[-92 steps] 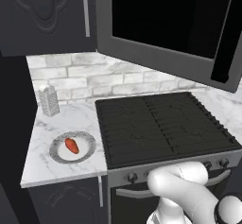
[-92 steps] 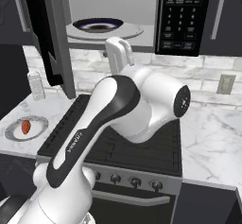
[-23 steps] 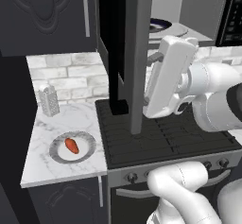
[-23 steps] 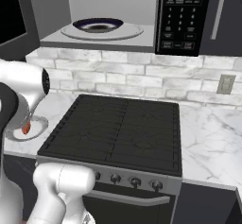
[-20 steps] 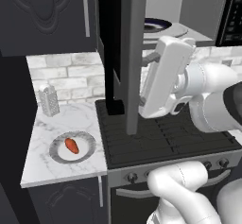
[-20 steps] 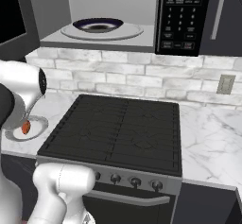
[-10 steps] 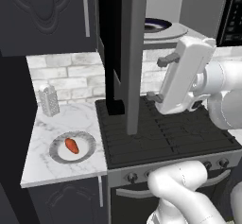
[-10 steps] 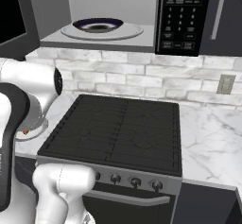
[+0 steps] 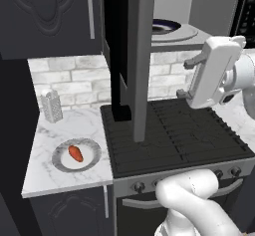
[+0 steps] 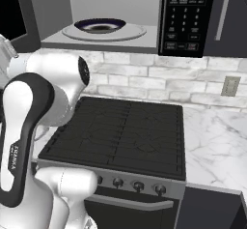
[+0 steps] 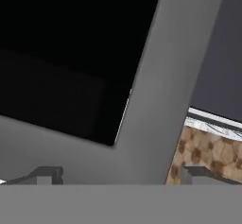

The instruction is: Pick the sweet potato from the counter and place it in the microwave. Then turn on the microwave.

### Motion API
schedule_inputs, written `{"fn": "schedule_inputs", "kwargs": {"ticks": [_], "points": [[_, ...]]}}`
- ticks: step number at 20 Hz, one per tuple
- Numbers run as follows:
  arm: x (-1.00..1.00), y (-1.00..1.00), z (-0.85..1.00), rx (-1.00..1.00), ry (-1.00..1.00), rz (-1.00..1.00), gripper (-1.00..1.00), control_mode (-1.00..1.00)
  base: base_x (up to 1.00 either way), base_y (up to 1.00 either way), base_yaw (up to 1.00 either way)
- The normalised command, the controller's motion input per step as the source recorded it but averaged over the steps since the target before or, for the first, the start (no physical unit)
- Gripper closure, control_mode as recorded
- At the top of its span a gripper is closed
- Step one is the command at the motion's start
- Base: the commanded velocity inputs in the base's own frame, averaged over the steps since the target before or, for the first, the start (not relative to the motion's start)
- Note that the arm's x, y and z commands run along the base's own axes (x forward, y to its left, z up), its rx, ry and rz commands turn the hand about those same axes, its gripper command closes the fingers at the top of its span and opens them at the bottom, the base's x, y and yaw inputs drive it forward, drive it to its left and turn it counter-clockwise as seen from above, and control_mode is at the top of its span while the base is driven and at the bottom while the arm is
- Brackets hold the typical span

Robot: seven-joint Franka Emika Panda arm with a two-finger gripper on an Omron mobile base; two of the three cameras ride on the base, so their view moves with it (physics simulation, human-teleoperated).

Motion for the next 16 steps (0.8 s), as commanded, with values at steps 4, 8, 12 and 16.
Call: {"fn": "schedule_inputs", "kwargs": {"ticks": [4, 8, 12, 16], "points": [[0.29, -0.33, -0.26, -0.19, -0.12, -0.02, -1.00, -1.00, 0.00, 0.00, 0.00], [0.16, -0.11, -0.45, -0.19, -0.11, 0.00, -1.00, -1.00, 0.00, 0.00, 0.00], [0.00, 0.00, -0.63, -0.19, -0.11, -0.02, -1.00, -1.00, 0.00, 0.00, 0.00], [0.00, 0.00, -0.64, -0.11, -0.08, -0.05, -1.00, -1.00, 0.00, 0.00, 0.00]]}}
